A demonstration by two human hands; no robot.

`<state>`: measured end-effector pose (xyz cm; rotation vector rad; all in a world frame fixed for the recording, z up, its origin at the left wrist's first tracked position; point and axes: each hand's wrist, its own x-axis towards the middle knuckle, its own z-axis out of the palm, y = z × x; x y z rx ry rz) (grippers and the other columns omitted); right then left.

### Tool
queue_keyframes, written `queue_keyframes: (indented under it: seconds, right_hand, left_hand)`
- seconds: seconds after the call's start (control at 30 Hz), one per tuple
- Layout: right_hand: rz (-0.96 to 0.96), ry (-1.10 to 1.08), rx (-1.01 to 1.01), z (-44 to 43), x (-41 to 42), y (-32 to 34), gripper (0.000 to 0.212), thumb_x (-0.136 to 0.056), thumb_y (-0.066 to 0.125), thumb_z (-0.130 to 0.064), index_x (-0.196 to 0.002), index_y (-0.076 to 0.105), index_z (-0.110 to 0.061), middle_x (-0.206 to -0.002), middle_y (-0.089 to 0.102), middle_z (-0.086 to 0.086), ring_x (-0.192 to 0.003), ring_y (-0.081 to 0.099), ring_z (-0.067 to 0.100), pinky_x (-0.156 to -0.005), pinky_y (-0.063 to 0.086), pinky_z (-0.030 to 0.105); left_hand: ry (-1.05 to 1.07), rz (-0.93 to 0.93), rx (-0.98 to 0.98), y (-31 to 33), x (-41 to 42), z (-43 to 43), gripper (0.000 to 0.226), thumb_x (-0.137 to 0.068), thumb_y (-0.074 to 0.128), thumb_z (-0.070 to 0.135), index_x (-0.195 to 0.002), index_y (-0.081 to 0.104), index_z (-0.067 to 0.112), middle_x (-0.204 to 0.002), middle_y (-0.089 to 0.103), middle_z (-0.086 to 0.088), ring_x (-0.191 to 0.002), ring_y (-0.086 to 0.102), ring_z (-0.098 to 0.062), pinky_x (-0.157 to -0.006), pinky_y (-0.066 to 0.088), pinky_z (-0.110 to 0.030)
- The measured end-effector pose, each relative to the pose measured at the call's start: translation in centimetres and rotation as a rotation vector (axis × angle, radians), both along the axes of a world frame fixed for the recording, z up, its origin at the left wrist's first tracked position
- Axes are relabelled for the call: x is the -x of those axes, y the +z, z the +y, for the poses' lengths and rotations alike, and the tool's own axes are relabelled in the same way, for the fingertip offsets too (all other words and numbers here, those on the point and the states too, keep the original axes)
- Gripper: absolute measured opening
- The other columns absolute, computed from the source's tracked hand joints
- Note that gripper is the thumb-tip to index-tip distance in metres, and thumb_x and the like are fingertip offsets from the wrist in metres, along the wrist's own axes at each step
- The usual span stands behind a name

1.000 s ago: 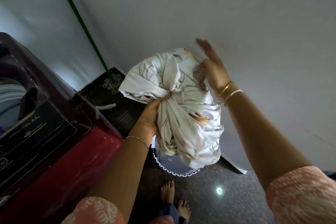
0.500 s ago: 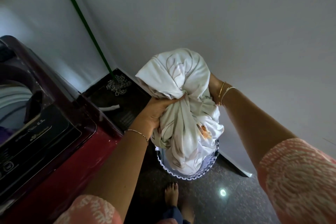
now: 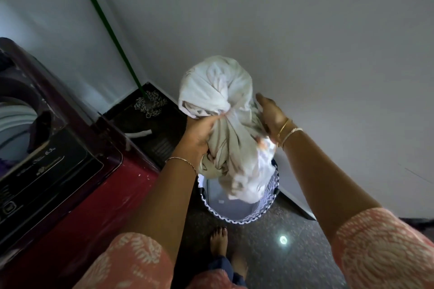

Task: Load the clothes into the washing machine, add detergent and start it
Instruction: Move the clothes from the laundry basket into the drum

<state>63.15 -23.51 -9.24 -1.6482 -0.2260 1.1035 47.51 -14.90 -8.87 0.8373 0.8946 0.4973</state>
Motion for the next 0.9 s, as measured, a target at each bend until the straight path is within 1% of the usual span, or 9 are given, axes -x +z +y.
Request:
queue_keyframes:
  seconds: [0.1, 0.2, 0.27, 0.37, 0.47, 0.57, 0.7, 0.83, 0.9]
  right_hand:
    - [0.039, -0.103, 0.056, -2.6, 0.4, -5.3, 0.077, -0.058, 0.060, -0.072, -0.112, 0.065, -0.017, -0.112, 0.068, 0.009, -0.103, 0.064, 0.028, -0.099, 0.048, 0.047]
    - [0.287, -0.224, 0.032, -5.7, 3.0, -5.2, 0.055, -0.077, 0.056, -0.059, -0.114, 0.067, -0.019, -0.102, 0.071, 0.007, -0.095, 0.065, 0.024, -0.098, 0.046, 0.040]
    - [0.459, -0.299, 0.007, -7.0, 4.3, -4.6, 0.056, -0.074, 0.063, -0.053, -0.117, 0.063, -0.018, -0.103, 0.068, -0.001, -0.098, 0.064, 0.017, -0.097, 0.042, 0.030]
    - [0.522, -0.376, -0.132, -7.7, 5.8, -2.8, 0.056, -0.085, 0.047, -0.052, -0.127, 0.059, -0.017, -0.119, 0.066, 0.009, -0.112, 0.060, 0.029, -0.102, 0.042, 0.043]
    - [0.598, -0.467, -0.295, -8.5, 7.3, 0.7, 0.051, -0.096, 0.031, -0.045, -0.107, 0.071, -0.015, -0.099, 0.073, 0.010, -0.090, 0.070, 0.028, -0.078, 0.056, 0.036]
    - [0.618, -0.514, -0.502, -9.7, 7.9, 3.2, 0.063, -0.099, 0.026, -0.040, -0.077, 0.079, -0.015, -0.081, 0.074, 0.007, -0.072, 0.072, 0.024, -0.058, 0.057, 0.031]
    - [0.593, -0.486, -0.625, -10.6, 9.1, 6.9, 0.068, -0.100, 0.024, -0.039, -0.067, 0.078, -0.014, -0.074, 0.074, 0.007, -0.066, 0.072, 0.021, -0.051, 0.055, 0.027]
    - [0.614, -0.442, -0.670, -10.6, 10.9, 9.2, 0.068, -0.100, 0.025, -0.038, -0.063, 0.078, -0.016, -0.070, 0.073, 0.005, -0.062, 0.071, 0.019, -0.049, 0.055, 0.025]
    - [0.608, -0.384, -0.670, -10.2, 12.0, 10.5, 0.068, -0.100, 0.026, -0.038, -0.062, 0.077, -0.016, -0.067, 0.073, 0.005, -0.059, 0.071, 0.019, -0.047, 0.054, 0.024]
  left_hand:
    - [0.212, -0.031, 0.041, -1.0, -0.3, 0.3, 0.092, -0.040, 0.095, 0.030, -0.124, 0.062, 0.009, -0.119, 0.068, -0.009, -0.107, 0.067, -0.026, -0.092, 0.053, -0.048]
    - [0.256, -0.099, 0.091, -0.6, -0.3, -0.1, 0.091, -0.043, 0.095, 0.028, -0.125, 0.061, 0.009, -0.121, 0.067, -0.012, -0.109, 0.065, -0.029, -0.094, 0.050, -0.053]
    - [0.260, -0.125, 0.102, 0.2, -0.3, -0.9, 0.082, -0.050, 0.091, 0.023, -0.125, 0.061, 0.009, -0.121, 0.067, -0.013, -0.110, 0.065, -0.030, -0.094, 0.050, -0.054]
    - [0.230, -0.191, 0.110, 1.9, -0.2, -2.6, 0.085, -0.055, 0.092, 0.032, -0.130, 0.058, 0.009, -0.127, 0.063, -0.015, -0.116, 0.061, -0.032, -0.099, 0.047, -0.055]
    - [0.103, -0.277, 0.138, 4.8, 0.5, -4.8, 0.070, -0.076, 0.076, 0.045, -0.132, 0.056, 0.007, -0.131, 0.058, -0.020, -0.120, 0.057, -0.035, -0.103, 0.043, -0.053]
    - [0.012, -0.361, 0.170, 6.8, 1.7, -7.0, 0.053, -0.093, 0.047, 0.052, -0.103, 0.075, 0.008, -0.109, 0.070, -0.018, -0.101, 0.069, -0.028, -0.087, 0.056, -0.040]
    - [-0.016, -0.429, 0.219, 8.9, 3.8, -8.7, 0.065, -0.092, 0.039, 0.062, -0.099, 0.076, 0.009, -0.111, 0.070, -0.016, -0.106, 0.066, -0.027, -0.097, 0.050, -0.040]
    - [0.014, -0.483, 0.177, 10.6, 6.1, -9.6, 0.064, -0.092, 0.039, 0.061, -0.090, 0.079, 0.011, -0.105, 0.072, -0.012, -0.099, 0.070, -0.022, -0.089, 0.055, -0.034]
    - [0.053, -0.496, 0.144, 11.8, 7.4, -9.6, 0.064, -0.091, 0.041, 0.061, -0.097, 0.077, 0.009, -0.108, 0.071, -0.014, -0.101, 0.069, -0.024, -0.088, 0.056, -0.036]
